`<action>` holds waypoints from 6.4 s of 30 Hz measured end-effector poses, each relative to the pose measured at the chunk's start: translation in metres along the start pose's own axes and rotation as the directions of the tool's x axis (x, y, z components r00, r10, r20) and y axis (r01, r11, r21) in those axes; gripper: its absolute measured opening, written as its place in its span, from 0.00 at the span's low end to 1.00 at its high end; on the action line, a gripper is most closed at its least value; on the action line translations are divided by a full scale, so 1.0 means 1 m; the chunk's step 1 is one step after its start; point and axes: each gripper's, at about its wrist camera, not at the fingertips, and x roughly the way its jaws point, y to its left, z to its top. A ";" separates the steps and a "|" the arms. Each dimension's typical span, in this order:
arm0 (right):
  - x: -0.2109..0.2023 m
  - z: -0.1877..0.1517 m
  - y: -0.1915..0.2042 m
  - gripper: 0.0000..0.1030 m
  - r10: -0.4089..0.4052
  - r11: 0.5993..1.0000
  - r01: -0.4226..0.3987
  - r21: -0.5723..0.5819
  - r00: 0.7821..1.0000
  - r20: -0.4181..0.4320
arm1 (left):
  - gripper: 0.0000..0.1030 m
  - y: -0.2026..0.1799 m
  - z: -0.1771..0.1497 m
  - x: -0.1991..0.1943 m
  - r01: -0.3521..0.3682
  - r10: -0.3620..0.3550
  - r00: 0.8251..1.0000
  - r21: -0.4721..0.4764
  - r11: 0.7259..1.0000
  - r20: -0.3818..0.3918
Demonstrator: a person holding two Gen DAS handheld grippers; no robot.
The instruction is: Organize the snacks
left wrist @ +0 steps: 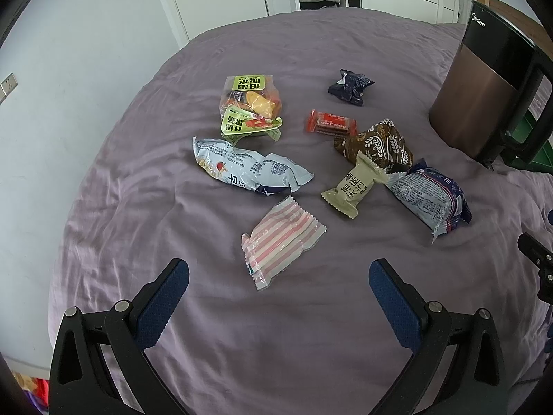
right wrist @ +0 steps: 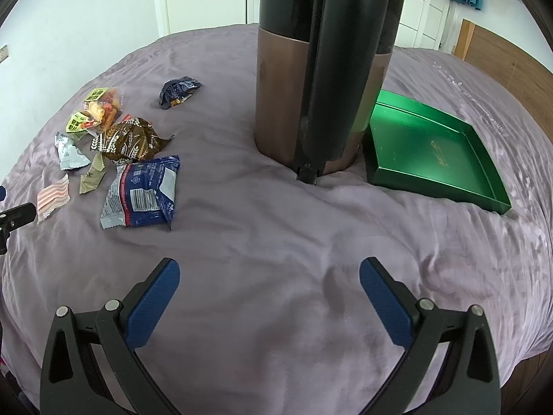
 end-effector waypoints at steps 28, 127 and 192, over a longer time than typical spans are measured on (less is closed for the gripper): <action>-0.002 0.001 -0.005 1.00 -0.014 1.000 0.014 0.013 1.000 -0.007 | 0.99 0.003 -0.004 0.003 0.008 -0.008 1.000 -0.006 1.000 -0.014; 0.095 0.072 0.117 0.87 0.273 0.942 -0.301 -0.146 0.944 -0.187 | 0.40 0.003 0.040 0.106 0.131 -0.088 0.977 0.217 0.967 -0.196; -0.116 0.023 -0.253 0.78 0.023 0.963 -0.085 0.257 0.972 0.235 | 0.21 -0.317 0.108 -0.152 0.406 -0.462 0.884 0.361 0.840 0.079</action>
